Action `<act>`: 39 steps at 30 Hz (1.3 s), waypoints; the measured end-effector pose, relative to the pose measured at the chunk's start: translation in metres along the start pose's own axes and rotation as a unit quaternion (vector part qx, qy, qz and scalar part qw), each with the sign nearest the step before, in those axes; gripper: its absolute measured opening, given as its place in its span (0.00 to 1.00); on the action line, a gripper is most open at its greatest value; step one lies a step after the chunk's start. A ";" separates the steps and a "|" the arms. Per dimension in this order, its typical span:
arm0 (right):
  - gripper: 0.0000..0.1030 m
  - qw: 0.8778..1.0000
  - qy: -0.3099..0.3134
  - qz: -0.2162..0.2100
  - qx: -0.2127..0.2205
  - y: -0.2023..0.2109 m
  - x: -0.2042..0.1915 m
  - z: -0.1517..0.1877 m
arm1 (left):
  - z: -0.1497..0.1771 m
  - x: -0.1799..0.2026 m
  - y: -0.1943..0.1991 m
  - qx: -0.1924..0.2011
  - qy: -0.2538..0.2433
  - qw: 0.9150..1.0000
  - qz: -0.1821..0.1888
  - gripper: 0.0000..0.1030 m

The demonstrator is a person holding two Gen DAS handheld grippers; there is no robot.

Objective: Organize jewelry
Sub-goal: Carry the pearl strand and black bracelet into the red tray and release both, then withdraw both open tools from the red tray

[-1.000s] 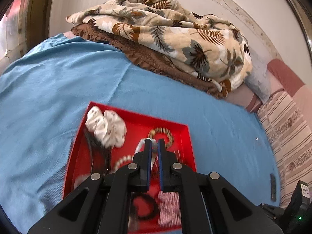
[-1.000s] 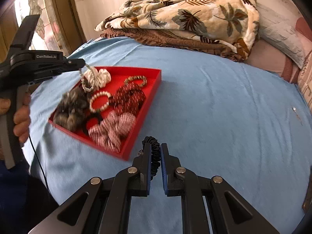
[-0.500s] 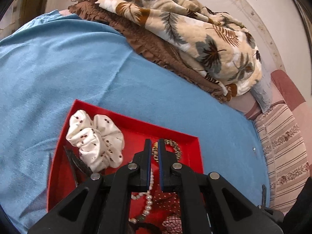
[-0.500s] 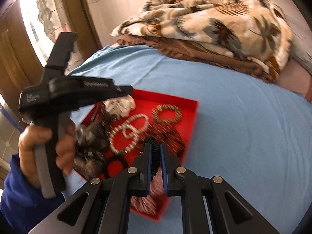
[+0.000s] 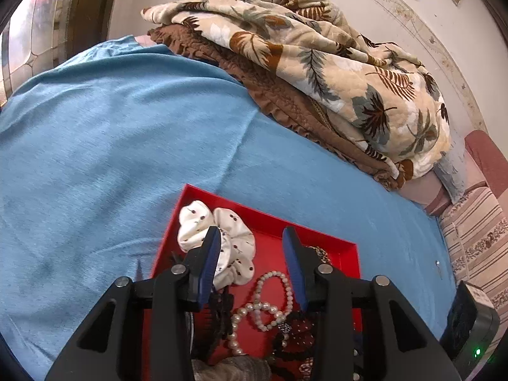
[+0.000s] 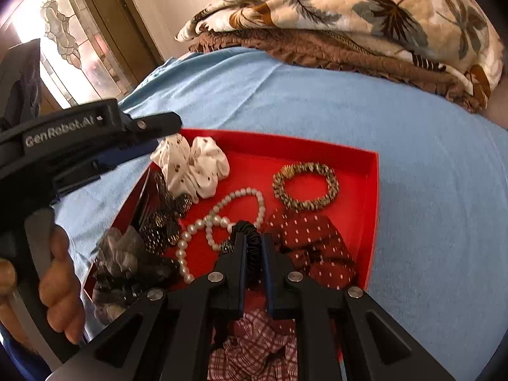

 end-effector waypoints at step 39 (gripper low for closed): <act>0.68 0.995 0.013 0.099 0.013 0.049 0.033 0.010 | -0.013 -0.006 0.072 0.246 -0.065 0.950 -0.180 0.92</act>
Point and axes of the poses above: each gripper's, at about its wrist camera, not at the fingertips, and y roughly against the way its jaws point, x to its right, z to its underside, the point moved 5 cm from there along -y, roughly the way its jaws point, and after that the axes turned 13 degrees about y, right-handed, at the moved point
